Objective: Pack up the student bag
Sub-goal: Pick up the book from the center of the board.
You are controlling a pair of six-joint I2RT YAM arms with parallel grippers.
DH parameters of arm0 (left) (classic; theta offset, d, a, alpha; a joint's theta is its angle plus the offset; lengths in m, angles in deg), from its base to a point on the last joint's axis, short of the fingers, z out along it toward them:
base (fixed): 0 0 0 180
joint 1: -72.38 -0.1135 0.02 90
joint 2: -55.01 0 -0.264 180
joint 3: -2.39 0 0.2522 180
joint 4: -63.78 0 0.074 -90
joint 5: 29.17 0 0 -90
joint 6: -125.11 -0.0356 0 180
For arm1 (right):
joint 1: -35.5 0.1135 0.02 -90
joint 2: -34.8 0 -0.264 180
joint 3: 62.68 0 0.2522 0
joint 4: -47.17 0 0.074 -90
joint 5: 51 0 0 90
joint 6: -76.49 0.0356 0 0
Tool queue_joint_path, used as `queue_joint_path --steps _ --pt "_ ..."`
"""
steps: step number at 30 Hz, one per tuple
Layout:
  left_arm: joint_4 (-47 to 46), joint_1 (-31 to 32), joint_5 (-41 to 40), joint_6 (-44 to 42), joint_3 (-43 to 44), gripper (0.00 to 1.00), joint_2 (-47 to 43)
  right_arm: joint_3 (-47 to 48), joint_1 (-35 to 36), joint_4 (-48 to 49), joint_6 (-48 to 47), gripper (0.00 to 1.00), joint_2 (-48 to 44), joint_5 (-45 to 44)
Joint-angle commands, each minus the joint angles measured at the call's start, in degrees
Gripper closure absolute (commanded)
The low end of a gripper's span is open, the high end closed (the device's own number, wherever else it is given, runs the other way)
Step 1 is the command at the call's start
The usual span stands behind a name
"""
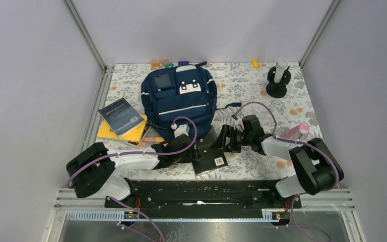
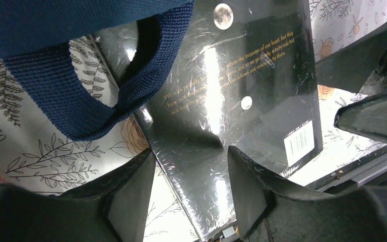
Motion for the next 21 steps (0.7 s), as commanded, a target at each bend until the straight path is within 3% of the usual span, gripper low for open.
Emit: queue_joint_path --steps 1,9,15,21 --pt "-12.21 1.19 5.71 0.39 -0.97 0.48 1.95 -2.13 2.78 1.45 6.79 0.05 -5.30 7.35" --pt "-14.93 1.19 6.39 -0.45 -3.57 0.51 0.15 -6.29 2.78 8.95 12.71 0.05 -8.88 8.97" --pt "-19.92 1.40 9.00 -0.42 -5.45 0.54 0.28 -12.53 2.91 30.03 23.78 0.06 -5.51 11.01" --pt "-20.25 1.54 9.10 -1.23 -5.44 0.54 -1.16 -12.96 3.39 30.34 25.50 0.07 -11.08 8.78"
